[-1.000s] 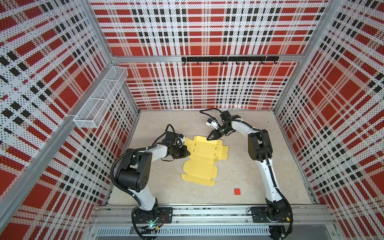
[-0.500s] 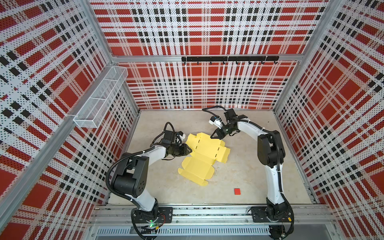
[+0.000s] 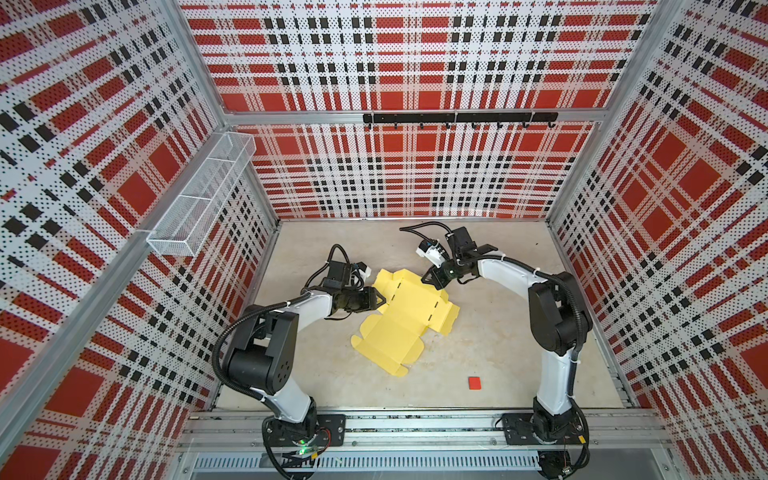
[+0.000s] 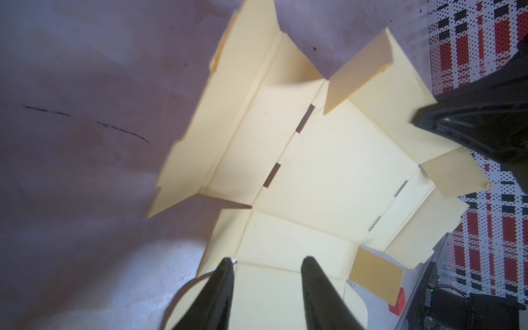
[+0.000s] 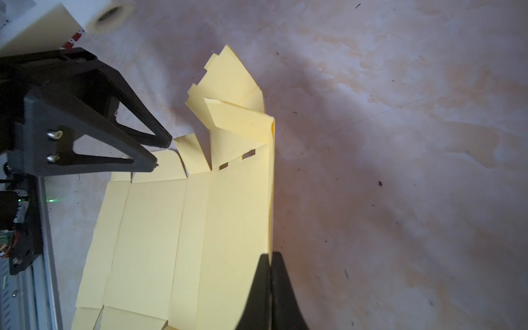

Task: Fold the paper box

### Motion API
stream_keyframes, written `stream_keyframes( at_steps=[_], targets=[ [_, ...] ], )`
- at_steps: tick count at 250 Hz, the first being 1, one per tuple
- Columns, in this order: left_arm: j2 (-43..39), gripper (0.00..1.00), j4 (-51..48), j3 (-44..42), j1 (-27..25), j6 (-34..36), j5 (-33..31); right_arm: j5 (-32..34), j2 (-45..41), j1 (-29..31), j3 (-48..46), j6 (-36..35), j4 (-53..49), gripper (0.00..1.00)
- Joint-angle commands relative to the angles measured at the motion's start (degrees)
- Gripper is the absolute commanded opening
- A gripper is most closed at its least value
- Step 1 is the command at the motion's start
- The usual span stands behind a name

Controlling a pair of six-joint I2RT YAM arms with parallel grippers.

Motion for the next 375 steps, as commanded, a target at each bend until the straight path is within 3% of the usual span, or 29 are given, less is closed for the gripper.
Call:
stream_keyframes(
  at_steps=[1, 39, 108, 211, 272, 310, 375],
  targets=[
    [-2.24, 0.53, 3.61, -2.12, 1.64, 0.44, -2.32, 5.67, -4.43, 1.11, -1.08, -1.54, 4.64, 0.0],
    [4.32, 0.59, 4.26, 1.06, 2.73, 0.94, 0.9, 9.01, -6.31, 2.34, -3.28, -1.68, 7.53, 0.0],
    [8.67, 0.62, 4.4, 2.36, 3.07, 1.98, 2.13, 10.91, -8.24, 3.59, -4.38, -3.04, 9.73, 0.0],
    [13.17, 0.56, 4.12, 5.34, 2.35, 0.97, 7.74, 14.15, -9.49, 5.62, -7.25, -1.94, 12.49, 0.0],
    [13.25, 0.53, 1.26, 7.81, 0.52, 0.61, 6.73, 16.15, -10.32, 6.5, -8.22, -1.25, 12.57, 0.0],
    [8.49, 0.48, 1.99, 6.46, -1.33, 0.5, 5.85, 17.23, -11.32, 6.57, -9.19, -0.85, 13.46, 0.0],
    [8.18, 0.52, -0.27, 7.32, -2.57, 1.85, 4.1, 19.17, -11.84, 7.39, -10.65, -0.22, 13.97, 0.0]
  ],
)
